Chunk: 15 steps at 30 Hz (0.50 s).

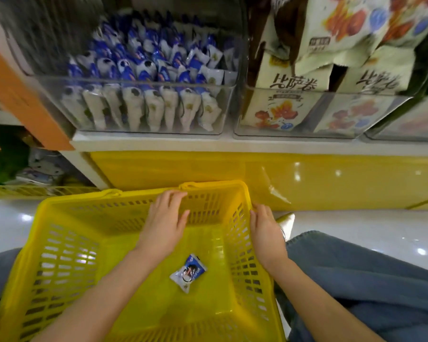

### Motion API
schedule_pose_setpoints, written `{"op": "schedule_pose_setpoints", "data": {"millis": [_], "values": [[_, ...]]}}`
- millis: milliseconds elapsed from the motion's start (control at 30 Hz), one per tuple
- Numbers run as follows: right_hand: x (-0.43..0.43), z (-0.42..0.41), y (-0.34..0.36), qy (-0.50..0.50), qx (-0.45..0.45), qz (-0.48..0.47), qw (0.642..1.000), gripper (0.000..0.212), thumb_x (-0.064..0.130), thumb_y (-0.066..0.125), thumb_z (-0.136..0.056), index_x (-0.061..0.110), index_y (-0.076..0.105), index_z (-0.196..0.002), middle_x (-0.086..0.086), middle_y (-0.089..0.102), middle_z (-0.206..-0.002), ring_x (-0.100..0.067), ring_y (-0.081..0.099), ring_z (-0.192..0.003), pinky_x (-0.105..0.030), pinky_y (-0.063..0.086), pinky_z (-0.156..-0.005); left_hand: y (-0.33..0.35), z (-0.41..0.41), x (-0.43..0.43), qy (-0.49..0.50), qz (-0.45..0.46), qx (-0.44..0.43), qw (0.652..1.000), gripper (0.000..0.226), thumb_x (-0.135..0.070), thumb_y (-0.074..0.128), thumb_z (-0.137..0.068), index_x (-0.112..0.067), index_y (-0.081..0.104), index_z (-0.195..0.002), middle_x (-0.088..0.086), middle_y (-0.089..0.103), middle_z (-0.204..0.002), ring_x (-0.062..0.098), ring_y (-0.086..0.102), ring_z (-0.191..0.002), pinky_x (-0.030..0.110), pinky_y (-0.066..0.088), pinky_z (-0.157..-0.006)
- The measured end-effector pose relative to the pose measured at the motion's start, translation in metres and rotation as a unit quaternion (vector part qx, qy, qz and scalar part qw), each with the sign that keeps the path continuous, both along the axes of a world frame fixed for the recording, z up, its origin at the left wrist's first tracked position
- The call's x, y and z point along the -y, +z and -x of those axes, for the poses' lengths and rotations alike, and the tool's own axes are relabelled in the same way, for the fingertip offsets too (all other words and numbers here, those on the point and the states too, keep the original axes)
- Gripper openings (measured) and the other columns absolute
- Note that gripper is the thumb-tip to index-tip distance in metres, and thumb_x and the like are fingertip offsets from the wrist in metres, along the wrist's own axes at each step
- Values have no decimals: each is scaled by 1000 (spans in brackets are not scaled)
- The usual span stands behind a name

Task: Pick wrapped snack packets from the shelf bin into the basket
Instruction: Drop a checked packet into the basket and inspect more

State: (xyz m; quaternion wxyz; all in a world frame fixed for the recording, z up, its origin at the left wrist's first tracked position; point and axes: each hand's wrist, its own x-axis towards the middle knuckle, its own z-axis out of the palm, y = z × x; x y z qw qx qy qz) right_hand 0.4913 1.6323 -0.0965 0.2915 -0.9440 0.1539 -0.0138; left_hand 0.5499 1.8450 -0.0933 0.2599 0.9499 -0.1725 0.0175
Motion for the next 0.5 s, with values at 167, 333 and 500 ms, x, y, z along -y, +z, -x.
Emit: {"op": "schedule_pose_setpoints", "data": {"millis": [167,333,500], "values": [[-1,-6,26,128,-160,112,972,39,5,31,-98,6,31,-138,-11,31,-140,-25,37,-124,-31,32,-100,23,-20,-31,17,-144,-57,988,46,-34,35,-98,-18,32,-141,4,37,-142,24,33,-130,37,26,-107],[-25,-31,103,180,-88,140,970,42,23,38,-99,13,30,-140,-6,28,-141,-25,45,-123,-34,38,-97,48,-26,-42,-17,-190,-120,974,42,-35,30,-100,-16,35,-136,5,42,-138,23,40,-126,33,32,-103],[-79,-61,209,308,104,171,930,27,27,39,-98,25,44,-124,5,47,-119,-15,59,-93,-33,49,-79,139,-35,-74,-28,-103,39,994,39,-36,35,-98,-21,40,-133,0,46,-132,18,40,-123,32,31,-101]]}}
